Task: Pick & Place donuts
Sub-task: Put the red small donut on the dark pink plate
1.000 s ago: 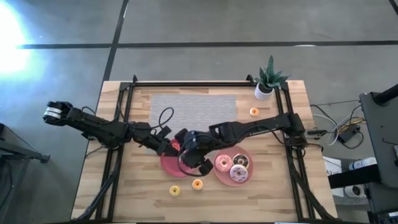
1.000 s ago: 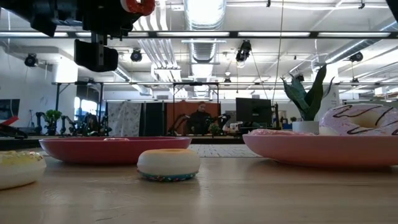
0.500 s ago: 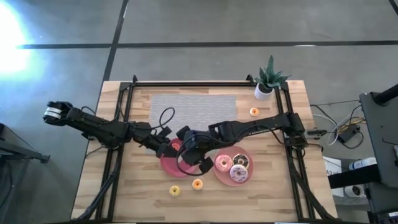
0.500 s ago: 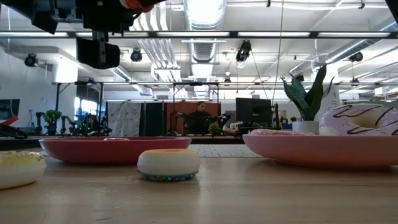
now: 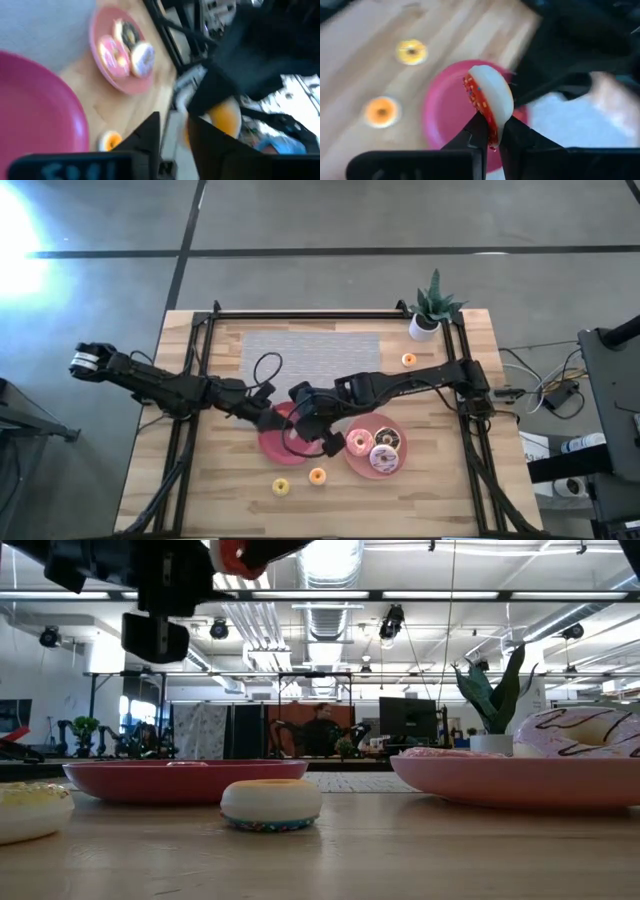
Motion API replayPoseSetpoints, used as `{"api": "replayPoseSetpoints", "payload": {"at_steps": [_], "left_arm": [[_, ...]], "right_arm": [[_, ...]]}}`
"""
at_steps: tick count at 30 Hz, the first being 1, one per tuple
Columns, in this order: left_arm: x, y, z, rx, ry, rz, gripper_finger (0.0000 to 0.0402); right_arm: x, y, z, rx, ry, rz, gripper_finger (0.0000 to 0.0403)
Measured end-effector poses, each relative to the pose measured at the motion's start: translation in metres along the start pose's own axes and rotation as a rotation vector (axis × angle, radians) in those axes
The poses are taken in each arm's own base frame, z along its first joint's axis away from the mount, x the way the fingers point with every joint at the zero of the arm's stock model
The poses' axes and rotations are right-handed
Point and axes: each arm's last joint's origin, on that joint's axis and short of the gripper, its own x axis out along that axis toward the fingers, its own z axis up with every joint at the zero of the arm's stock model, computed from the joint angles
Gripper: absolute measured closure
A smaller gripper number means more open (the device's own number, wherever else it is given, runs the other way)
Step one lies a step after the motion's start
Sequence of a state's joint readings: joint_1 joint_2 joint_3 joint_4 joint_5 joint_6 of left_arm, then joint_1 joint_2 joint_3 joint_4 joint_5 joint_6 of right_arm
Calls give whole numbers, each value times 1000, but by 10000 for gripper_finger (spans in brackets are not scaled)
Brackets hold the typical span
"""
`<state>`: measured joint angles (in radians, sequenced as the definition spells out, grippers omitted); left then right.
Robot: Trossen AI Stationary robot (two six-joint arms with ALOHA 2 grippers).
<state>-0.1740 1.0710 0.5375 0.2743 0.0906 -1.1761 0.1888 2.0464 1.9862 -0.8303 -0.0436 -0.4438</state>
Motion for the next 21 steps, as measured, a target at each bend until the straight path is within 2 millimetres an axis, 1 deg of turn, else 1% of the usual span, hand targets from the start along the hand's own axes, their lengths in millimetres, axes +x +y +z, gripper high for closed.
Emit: {"api": "replayPoseSetpoints", "payload": {"at_steps": [4, 7, 10, 12, 15, 17, 21], "left_arm": [[-2, -1, 3, 32, -51, 35, 272], [-6, 0, 2, 48, -44, 95, 242], [-12, 2, -2, 60, -47, 179, 230], [-17, -1, -8, 79, -66, 221, 229], [-25, -14, -22, 169, -141, 240, 230], [-31, -29, -33, 243, -224, 226, 231], [-46, -55, -56, 355, -383, 223, 231]], "right_arm": [[1, 1, -9, 91, 51, 83, 382], [2, -6, -19, 205, 76, 142, 383], [10, -15, -33, 378, 99, 204, 383], [21, -21, -47, 511, 141, 228, 383], [40, -31, -70, 703, 202, 235, 383], [52, -34, -82, 801, 224, 244, 383], [75, -38, -93, 914, 227, 241, 383]]}}
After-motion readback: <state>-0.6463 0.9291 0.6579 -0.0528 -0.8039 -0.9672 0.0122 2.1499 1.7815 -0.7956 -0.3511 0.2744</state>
